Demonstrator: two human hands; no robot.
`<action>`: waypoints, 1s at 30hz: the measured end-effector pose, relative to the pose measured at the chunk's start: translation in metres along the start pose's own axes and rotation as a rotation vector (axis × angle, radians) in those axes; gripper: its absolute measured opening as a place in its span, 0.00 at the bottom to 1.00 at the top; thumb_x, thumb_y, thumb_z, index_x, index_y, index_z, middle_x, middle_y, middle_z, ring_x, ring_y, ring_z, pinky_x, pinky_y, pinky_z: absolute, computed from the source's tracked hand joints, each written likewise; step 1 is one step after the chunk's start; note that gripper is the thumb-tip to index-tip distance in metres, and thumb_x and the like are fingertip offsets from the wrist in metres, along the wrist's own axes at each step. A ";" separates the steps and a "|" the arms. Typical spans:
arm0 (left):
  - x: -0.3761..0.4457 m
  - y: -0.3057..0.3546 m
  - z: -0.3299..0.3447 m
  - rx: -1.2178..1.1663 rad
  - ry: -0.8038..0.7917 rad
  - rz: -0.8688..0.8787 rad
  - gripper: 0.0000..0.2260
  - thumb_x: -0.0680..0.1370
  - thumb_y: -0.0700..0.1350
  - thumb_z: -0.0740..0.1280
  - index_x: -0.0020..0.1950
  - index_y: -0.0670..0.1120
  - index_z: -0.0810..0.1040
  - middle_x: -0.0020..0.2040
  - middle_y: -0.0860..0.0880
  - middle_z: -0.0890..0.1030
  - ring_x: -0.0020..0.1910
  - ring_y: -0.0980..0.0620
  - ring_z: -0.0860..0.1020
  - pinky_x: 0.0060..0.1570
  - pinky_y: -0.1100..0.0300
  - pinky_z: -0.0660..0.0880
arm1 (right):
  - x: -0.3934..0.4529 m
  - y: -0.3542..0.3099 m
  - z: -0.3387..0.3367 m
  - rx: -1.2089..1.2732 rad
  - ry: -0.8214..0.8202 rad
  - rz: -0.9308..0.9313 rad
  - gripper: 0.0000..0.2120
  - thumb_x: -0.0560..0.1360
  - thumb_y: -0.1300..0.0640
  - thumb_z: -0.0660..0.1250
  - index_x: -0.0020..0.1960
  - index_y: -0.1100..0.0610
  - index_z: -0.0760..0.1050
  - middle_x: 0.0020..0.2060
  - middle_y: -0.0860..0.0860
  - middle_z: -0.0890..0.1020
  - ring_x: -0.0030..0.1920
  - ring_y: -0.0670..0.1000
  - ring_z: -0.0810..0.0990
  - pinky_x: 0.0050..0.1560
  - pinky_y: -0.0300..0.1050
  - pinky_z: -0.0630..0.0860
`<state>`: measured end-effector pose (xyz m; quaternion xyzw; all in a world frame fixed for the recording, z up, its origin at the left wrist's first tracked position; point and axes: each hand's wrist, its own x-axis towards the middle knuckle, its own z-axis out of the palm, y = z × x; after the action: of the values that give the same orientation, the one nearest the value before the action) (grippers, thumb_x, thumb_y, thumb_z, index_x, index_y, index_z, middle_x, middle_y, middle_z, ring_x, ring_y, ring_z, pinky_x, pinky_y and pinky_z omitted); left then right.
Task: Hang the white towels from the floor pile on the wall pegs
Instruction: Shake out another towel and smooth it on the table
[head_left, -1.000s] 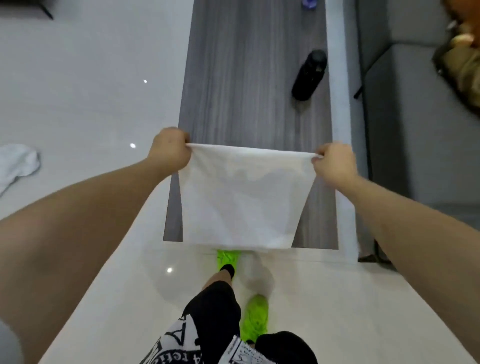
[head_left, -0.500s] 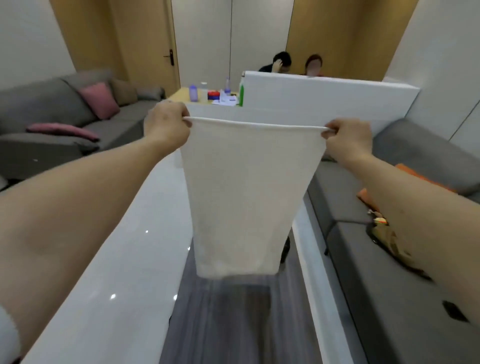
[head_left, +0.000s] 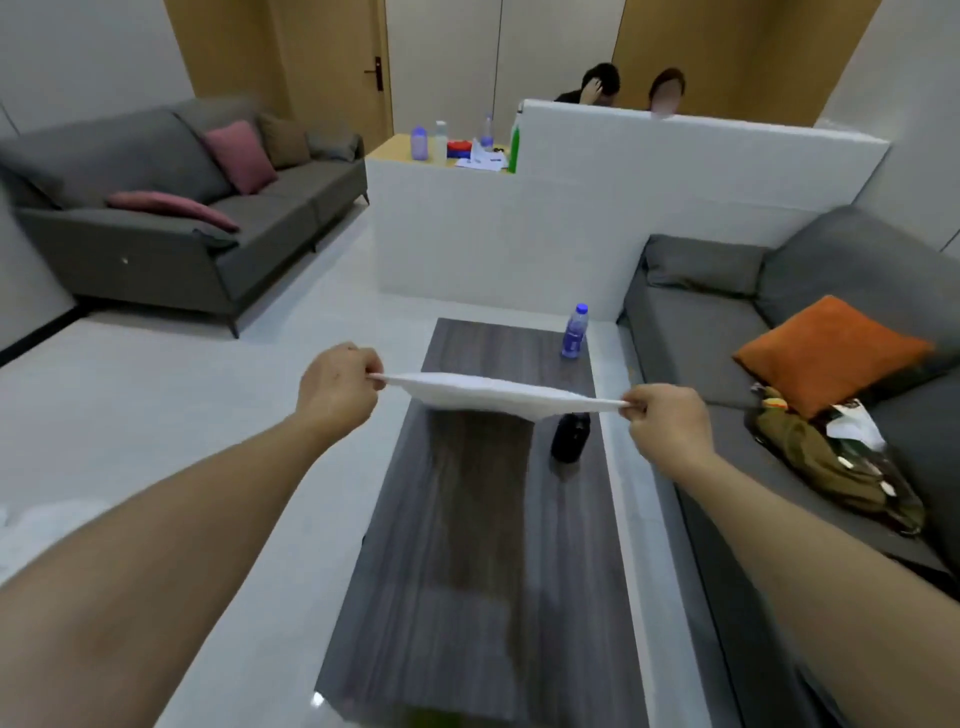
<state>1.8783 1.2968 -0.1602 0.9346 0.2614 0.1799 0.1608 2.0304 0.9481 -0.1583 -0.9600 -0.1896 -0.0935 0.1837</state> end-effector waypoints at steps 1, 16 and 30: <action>-0.023 -0.010 0.015 0.010 -0.048 -0.018 0.05 0.76 0.41 0.68 0.43 0.50 0.81 0.42 0.51 0.74 0.42 0.48 0.75 0.40 0.57 0.68 | -0.022 0.006 0.016 -0.021 -0.062 0.014 0.09 0.76 0.59 0.66 0.50 0.53 0.85 0.41 0.53 0.84 0.43 0.56 0.80 0.44 0.50 0.79; -0.286 -0.111 0.192 0.086 -0.574 -0.187 0.08 0.74 0.43 0.68 0.35 0.52 0.78 0.37 0.53 0.74 0.39 0.49 0.75 0.37 0.58 0.71 | -0.273 0.094 0.191 -0.127 -0.596 0.235 0.10 0.76 0.60 0.64 0.47 0.50 0.84 0.39 0.50 0.84 0.41 0.51 0.79 0.40 0.42 0.76; -0.165 -0.127 0.280 0.053 -0.665 -0.204 0.03 0.75 0.44 0.68 0.41 0.50 0.80 0.42 0.49 0.77 0.45 0.47 0.76 0.42 0.56 0.72 | -0.158 0.110 0.269 -0.077 -0.656 0.389 0.09 0.76 0.61 0.64 0.43 0.53 0.83 0.30 0.47 0.77 0.34 0.50 0.76 0.28 0.37 0.64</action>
<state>1.8097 1.2526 -0.4994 0.9150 0.2912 -0.1582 0.2299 1.9599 0.9063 -0.4789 -0.9631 -0.0488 0.2484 0.0913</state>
